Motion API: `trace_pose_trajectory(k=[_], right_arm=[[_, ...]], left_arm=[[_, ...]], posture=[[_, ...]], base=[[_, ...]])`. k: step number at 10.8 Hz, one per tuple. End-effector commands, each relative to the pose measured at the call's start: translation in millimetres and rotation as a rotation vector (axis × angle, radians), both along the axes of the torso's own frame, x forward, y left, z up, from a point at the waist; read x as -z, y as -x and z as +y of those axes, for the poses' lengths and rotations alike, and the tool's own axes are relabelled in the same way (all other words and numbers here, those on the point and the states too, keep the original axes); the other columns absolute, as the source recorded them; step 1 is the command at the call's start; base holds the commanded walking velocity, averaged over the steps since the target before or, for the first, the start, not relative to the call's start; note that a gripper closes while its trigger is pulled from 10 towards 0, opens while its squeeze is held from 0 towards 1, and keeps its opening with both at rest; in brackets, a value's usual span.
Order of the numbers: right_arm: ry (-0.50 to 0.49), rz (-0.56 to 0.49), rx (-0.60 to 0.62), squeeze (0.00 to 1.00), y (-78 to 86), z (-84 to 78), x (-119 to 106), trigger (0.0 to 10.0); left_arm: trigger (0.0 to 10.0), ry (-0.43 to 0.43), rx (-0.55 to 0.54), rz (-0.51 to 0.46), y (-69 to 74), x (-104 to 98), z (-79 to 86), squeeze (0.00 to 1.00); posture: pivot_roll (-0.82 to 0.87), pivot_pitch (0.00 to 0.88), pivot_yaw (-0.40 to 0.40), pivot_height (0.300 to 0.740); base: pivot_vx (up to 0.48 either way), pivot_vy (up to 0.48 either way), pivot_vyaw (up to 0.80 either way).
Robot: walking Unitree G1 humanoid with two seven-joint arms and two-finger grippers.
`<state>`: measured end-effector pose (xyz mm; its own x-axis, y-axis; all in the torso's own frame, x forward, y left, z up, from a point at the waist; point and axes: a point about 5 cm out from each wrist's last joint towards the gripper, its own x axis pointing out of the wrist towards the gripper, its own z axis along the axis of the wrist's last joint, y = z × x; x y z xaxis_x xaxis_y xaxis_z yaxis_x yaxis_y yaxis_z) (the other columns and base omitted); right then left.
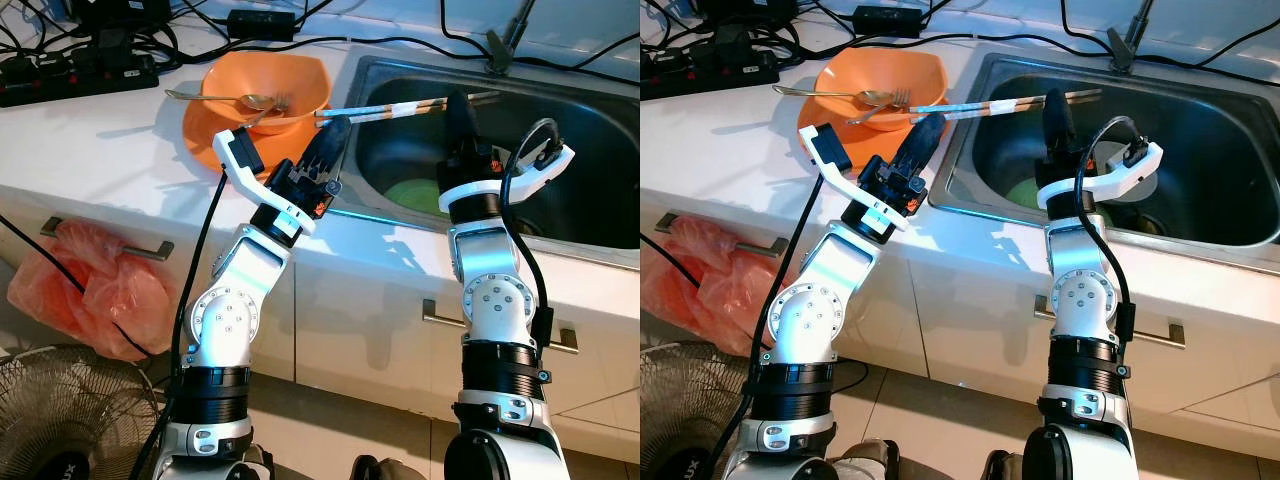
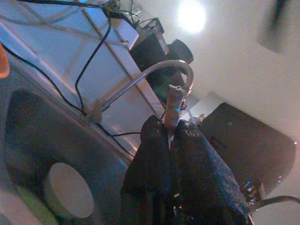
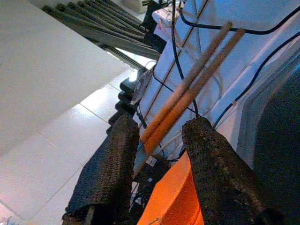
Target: Kitchen organization
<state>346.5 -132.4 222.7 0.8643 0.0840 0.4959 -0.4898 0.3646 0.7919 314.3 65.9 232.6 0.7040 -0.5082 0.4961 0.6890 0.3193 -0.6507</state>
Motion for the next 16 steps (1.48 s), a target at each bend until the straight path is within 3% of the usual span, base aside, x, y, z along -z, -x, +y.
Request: trace_pose_trajectory(k=[1,11,12,13,16], right_arm=[[-0.01,0.015,-0.018,0.0,2.1,8.0,7,10.0],[-0.048,0.017,0.011,0.0,-0.5,0.4,5,10.0],[-0.05,0.014,0.016,0.0,-0.5,-0.5,4,4.5],[-0.057,0.017,0.022,0.0,-0.8,-1.1,4,0.0],[-0.08,0.014,0.021,0.0,-1.9,-3.1,4,0.0]], left_arm=[[10.0,0.022,0.043,-0.033,5.9,-6,-6.4,0.0],[10.0,-0.047,0.061,0.03,6.5,15,-6.6,0.0],[10.0,-0.045,0.056,0.037,6.0,17,-5.5,0.0],[10.0,-0.048,0.054,0.042,5.9,18,-5.3,0.0],[10.0,-0.071,0.04,0.063,4.4,24,-5.0,0.0]], posture=[[0.23,0.122,-0.022,0.74],[0.22,0.128,-0.021,0.74],[0.22,0.127,-0.021,0.74],[0.22,0.128,-0.021,0.74],[0.22,0.128,-0.021,0.74]], base=[[0.0,0.0,0.0],[0.0,0.0,0.0],[0.0,0.0,0.0],[0.0,0.0,0.0],[0.0,0.0,0.0]])
